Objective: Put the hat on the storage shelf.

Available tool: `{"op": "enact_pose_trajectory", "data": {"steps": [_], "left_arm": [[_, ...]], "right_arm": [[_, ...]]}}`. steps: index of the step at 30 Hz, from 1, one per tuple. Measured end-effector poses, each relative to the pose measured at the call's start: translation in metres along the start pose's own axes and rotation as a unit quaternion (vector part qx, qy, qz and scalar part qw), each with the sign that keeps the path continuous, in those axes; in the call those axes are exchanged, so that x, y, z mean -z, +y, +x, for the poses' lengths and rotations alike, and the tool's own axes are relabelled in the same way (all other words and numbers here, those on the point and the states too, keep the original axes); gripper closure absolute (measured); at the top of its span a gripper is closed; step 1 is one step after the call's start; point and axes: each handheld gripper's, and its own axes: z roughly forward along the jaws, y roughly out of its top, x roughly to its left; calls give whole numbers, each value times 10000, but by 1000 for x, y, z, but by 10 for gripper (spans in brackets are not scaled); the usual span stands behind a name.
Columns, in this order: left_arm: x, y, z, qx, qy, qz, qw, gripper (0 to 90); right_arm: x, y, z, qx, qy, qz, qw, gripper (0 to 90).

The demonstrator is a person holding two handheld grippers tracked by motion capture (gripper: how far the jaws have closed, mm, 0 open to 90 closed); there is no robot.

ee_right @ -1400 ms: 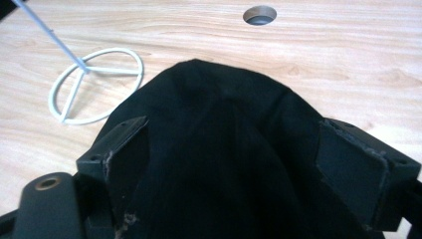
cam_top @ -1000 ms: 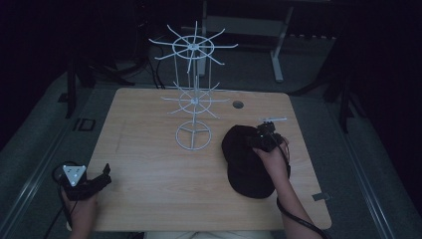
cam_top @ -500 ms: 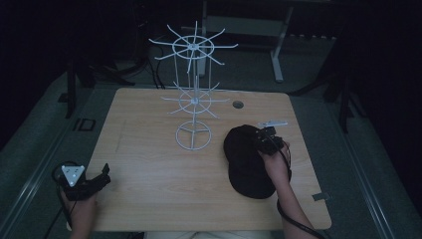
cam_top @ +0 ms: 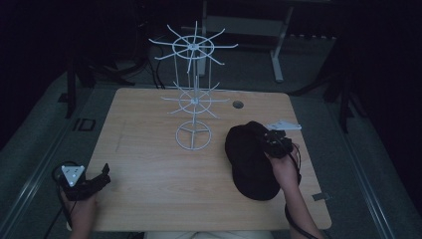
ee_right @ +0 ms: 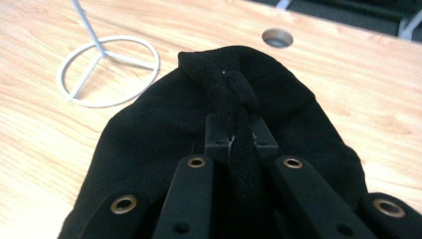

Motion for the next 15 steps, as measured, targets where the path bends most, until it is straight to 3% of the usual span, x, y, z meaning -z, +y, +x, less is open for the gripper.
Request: {"op": "enact_pose_trajectory", "data": {"steps": [9, 15], "left_arm": [[0, 0, 0, -7, 19, 1, 10000, 67], [0, 0, 0, -8, 22, 4, 10000, 67]], "right_arm": [[47, 5, 3, 83, 83, -578, 9983, 838], [85, 14, 3, 151, 96, -1047, 9943, 838]]}}
